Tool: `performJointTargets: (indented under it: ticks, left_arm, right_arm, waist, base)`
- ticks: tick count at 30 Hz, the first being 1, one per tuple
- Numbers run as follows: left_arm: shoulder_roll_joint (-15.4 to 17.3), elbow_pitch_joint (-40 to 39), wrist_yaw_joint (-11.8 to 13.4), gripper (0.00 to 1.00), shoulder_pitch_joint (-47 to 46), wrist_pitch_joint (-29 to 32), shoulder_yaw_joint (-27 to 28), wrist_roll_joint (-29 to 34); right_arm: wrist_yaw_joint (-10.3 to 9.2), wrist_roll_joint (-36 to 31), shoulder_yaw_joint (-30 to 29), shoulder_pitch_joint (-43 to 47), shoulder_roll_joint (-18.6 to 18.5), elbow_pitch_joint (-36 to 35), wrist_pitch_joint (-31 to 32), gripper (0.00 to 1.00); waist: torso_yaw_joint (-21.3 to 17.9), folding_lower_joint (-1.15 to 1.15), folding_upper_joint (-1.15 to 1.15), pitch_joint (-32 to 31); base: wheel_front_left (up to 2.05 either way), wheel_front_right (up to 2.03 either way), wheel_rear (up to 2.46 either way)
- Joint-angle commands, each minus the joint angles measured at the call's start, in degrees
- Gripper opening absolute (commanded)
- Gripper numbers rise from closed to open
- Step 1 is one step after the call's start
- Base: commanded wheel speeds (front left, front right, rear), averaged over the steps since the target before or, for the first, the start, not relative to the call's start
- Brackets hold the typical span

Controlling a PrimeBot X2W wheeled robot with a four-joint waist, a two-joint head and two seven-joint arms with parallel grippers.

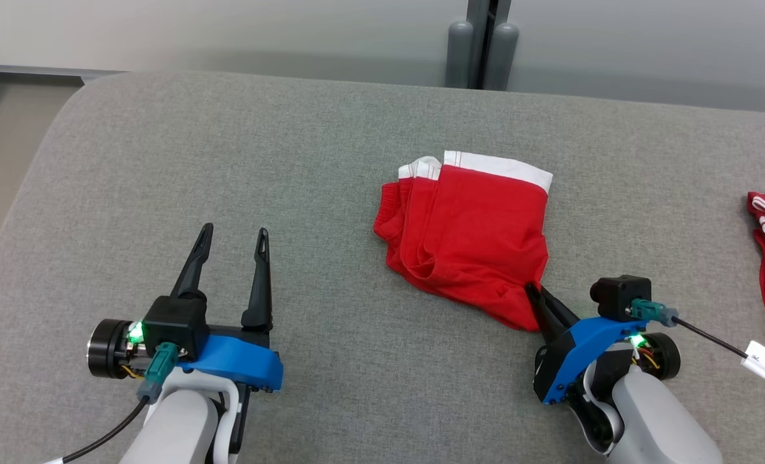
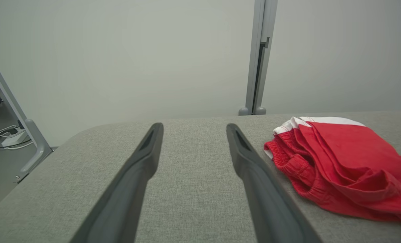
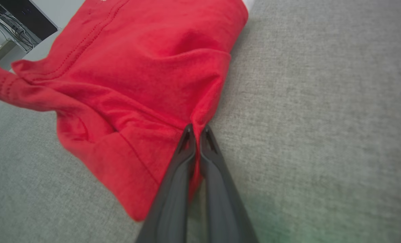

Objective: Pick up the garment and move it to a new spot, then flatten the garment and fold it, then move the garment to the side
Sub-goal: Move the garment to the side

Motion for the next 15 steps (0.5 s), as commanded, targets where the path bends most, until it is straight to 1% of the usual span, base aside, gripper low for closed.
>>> performJointTargets:
  ticks: [1, 5, 8, 12, 15]
  left_arm:
    - [-0.1, 0.2, 0.1, 1.00, -1.0, -0.4, 0.0, 0.2]
    - [0.1, 0.2, 0.3, 1.00, -0.6, -0.4, 0.1, 0.1]
    - [0.4, -0.1, 0.4, 1.00, -0.1, -0.5, 0.1, 0.2]
    - [1.1, -0.6, 0.5, 1.00, 0.4, -0.5, 0.2, 0.1]
    - [1.5, -0.9, 0.7, 1.00, 0.6, -0.2, 0.3, 0.1]
  right_arm:
    - [-0.02, 0.4, 0.3, -0.9, -0.5, 0.6, -0.4, 0.00]
    - [-0.02, 1.5, 1.9, -1.2, -1.6, 0.8, -1.7, 0.00]
    - [-0.02, 1.5, 3.9, -0.9, -2.9, -0.2, -2.4, 0.00]
    - [-0.02, 1.7, 5.9, 0.5, -5.2, -3.1, -2.7, 0.00]
    - [-0.02, 1.7, 7.2, 1.4, -7.1, -6.1, -1.9, 0.00]
  waist:
    - [-0.2, 0.00, -0.01, -0.1]
    - [-1.2, 0.00, -0.01, -0.6]
    - [-2.8, 0.00, -0.01, -0.8]
    - [-6.2, 0.00, -0.01, -0.8]
    - [-9.8, 0.00, -0.01, -0.8]
  base:
    - [0.00, 0.00, 0.00]
    - [0.00, 0.00, 0.00]
    - [0.00, 0.00, 0.00]
    - [0.00, 0.00, 0.00]
    - [0.00, 0.00, 0.00]
